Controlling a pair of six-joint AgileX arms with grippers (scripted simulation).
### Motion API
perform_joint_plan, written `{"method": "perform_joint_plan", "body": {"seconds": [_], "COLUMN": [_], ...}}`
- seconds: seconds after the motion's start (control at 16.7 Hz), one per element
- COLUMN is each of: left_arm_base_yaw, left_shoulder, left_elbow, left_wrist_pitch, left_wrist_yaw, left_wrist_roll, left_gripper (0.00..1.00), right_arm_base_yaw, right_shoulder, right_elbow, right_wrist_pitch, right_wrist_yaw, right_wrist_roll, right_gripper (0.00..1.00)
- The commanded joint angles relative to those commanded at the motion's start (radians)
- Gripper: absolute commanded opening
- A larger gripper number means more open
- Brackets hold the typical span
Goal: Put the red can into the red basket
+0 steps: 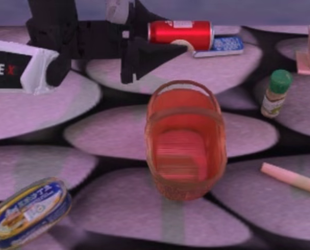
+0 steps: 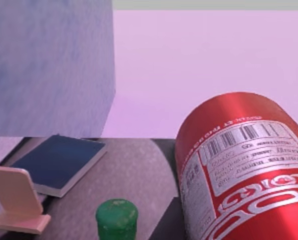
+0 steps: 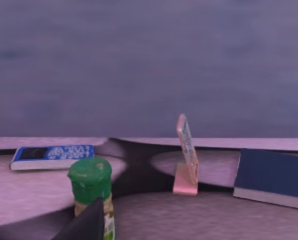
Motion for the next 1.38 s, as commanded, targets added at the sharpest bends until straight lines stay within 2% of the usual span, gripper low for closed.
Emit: {"method": "perform_joint_plan", "body": {"seconds": [0.3,0.72,1.02,1.38], "left_arm_base_yaw": [0.007,0.024,0.026,0.026], "left_shoulder": [0.042,0.248,0.262,0.262], "left_elbow": [-0.004,-0.068,-0.075,-0.075], "left_wrist_pitch": [0.039,0.325,0.340,0.340], "left_wrist_yaw": [0.001,0.003,0.002,0.002], "left_wrist_roll": [0.002,-0.003,-0.004,-0.004], "left_gripper": [0.00,0.00,0.00,0.45], "right_arm_base_yaw": [0.000,0.000,0.000,0.000], "right_shoulder": [0.000,0.000,0.000,0.000], "right_elbow": [0.000,0.000,0.000,0.000], "right_wrist_pitch": [0.000,0.000,0.000,0.000], "right_wrist_yaw": [0.000,0.000,0.000,0.000], "right_wrist_roll": [0.000,0.000,0.000,0.000], "right_gripper": [1.00,1.00,1.00,1.00]}}
